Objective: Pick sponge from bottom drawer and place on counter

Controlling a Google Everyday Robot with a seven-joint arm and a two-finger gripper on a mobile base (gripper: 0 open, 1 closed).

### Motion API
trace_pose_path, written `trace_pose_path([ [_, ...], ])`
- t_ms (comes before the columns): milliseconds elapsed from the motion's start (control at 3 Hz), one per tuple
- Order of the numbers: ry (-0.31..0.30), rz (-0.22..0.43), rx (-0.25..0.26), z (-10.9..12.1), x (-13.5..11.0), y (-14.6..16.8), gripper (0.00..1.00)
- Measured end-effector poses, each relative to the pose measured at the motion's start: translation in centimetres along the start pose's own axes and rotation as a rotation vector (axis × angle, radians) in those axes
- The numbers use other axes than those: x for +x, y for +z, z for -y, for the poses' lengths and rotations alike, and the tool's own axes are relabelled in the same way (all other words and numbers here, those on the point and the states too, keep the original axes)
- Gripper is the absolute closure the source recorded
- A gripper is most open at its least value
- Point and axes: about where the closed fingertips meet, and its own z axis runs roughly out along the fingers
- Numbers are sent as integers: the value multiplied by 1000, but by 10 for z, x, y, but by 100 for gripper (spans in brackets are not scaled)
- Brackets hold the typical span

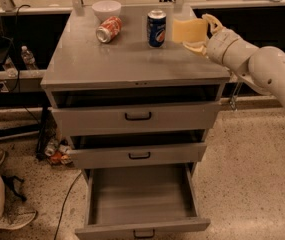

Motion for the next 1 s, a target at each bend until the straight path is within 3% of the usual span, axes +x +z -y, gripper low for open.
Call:
trace_pose_path([
  [667, 7, 3, 11, 1, -2, -2, 0],
  [1000, 16, -12, 75, 14, -2, -23, 0],
])
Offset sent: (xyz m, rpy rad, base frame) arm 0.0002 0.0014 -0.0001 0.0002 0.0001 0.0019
